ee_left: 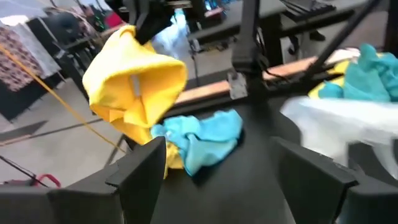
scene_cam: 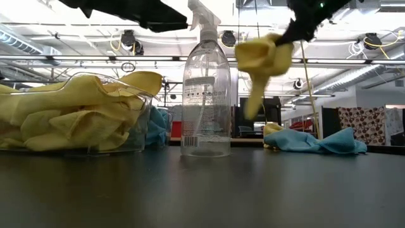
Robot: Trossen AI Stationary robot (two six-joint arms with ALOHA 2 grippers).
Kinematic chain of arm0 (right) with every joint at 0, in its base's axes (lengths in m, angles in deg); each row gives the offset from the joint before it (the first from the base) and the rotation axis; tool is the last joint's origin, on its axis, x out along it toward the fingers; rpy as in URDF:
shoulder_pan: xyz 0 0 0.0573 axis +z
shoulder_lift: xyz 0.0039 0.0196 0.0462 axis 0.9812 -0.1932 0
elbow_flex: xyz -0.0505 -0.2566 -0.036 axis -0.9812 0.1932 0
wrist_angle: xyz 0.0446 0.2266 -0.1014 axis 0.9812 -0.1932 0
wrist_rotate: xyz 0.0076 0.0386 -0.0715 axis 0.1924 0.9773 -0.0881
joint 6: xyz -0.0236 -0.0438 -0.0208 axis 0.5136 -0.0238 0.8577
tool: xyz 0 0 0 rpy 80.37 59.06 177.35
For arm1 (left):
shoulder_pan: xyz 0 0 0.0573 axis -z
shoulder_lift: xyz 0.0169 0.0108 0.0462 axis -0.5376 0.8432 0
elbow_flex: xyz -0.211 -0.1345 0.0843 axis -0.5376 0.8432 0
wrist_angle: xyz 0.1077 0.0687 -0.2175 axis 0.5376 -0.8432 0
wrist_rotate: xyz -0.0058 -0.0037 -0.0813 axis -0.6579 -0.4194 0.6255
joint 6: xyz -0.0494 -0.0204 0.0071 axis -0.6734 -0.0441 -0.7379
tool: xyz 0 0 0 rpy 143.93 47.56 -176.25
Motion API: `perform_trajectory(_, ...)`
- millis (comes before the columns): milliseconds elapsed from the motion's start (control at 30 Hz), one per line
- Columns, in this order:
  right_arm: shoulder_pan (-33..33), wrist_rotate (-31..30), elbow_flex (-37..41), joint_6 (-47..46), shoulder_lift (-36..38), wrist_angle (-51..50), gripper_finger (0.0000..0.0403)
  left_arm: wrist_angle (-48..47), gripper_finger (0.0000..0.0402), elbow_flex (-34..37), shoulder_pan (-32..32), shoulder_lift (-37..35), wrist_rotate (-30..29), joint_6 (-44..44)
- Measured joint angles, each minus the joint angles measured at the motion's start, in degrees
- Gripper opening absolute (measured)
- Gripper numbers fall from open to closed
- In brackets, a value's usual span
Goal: Sort microfiber towel by color & place in baskets
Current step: Put the yellow microfiber cloth into the bottom transparent bin
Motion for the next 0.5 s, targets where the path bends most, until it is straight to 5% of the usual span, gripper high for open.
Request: perform_trajectory(500,9.16,3.98,-8.26,11.08,-12.06,10.11,0.0,11.87,0.029,0.0,-5.77,-0.33,0.5,-3.17)
